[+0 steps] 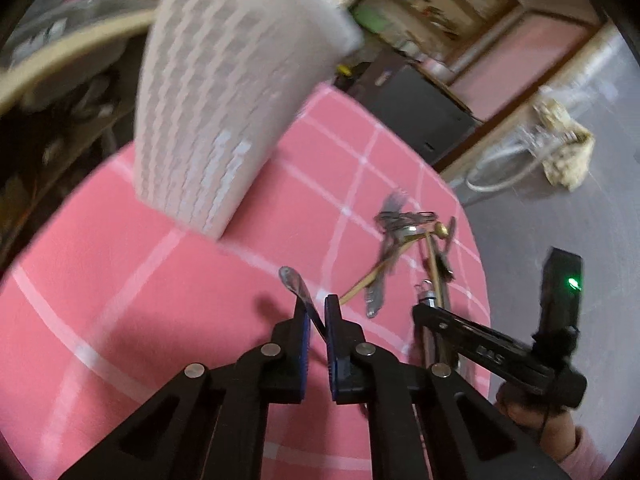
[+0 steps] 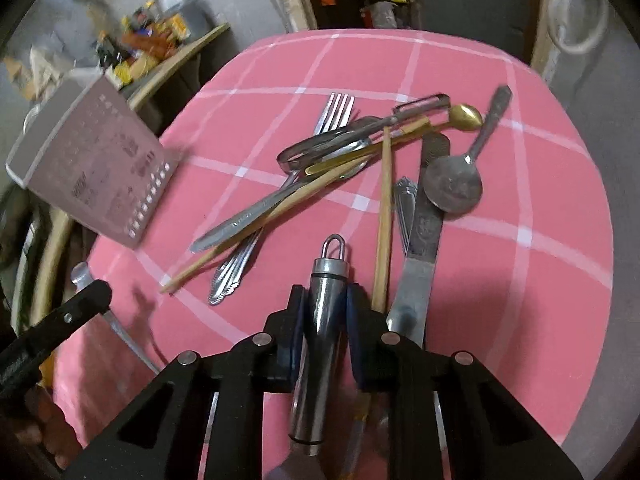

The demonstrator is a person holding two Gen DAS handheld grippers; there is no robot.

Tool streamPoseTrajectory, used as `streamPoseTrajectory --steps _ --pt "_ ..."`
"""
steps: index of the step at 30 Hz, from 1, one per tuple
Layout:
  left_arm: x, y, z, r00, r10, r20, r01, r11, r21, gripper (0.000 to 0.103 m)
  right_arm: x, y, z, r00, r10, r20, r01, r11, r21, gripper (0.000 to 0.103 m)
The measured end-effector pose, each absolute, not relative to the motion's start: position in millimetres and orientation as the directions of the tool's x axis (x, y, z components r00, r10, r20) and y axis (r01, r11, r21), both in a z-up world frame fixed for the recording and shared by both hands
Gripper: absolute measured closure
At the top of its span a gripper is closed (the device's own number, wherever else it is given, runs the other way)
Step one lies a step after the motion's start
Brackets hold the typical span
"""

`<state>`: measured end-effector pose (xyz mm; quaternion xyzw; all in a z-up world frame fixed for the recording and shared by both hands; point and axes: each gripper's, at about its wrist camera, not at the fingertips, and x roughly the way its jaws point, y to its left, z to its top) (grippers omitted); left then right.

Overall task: Organize utensils
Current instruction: 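Grasp the silver spoon with the left tool while the right tool grasps the ring-topped metal tool, then carry both utensils over the white caddy and open both tools to drop them in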

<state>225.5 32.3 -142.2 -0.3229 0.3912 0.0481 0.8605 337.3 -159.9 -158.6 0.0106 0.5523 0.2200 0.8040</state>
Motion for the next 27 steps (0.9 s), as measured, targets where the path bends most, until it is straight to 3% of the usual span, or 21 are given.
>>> streamPoseTrajectory --steps 4,13,20,27 --pt "224 27 -109 0.706 -0.182 -0.685 -0.229 0.856 -0.464 0.1 320 -181 -140 0.34 0.46 -0.82 -0.258 0.884 0.389 0.087" --pt "202 46 -36 0.748 -0.226 -0.624 -0.072 0.908 -0.414 0.101 260 -201 -63 0.593 0.496 -0.635 -0.226 0.859 0.46 0.087" --pt "200 86 38 0.829 -0.222 -0.514 0.003 0.92 -0.392 0.101 266 -170 13 0.725 0.525 -0.446 -0.303 0.824 0.479 0.087" --pt "218 124 95 0.903 -0.156 -0.4 0.038 0.957 -0.287 0.101 284 -105 65 0.767 0.573 -0.288 -0.403 0.78 0.478 0.087"
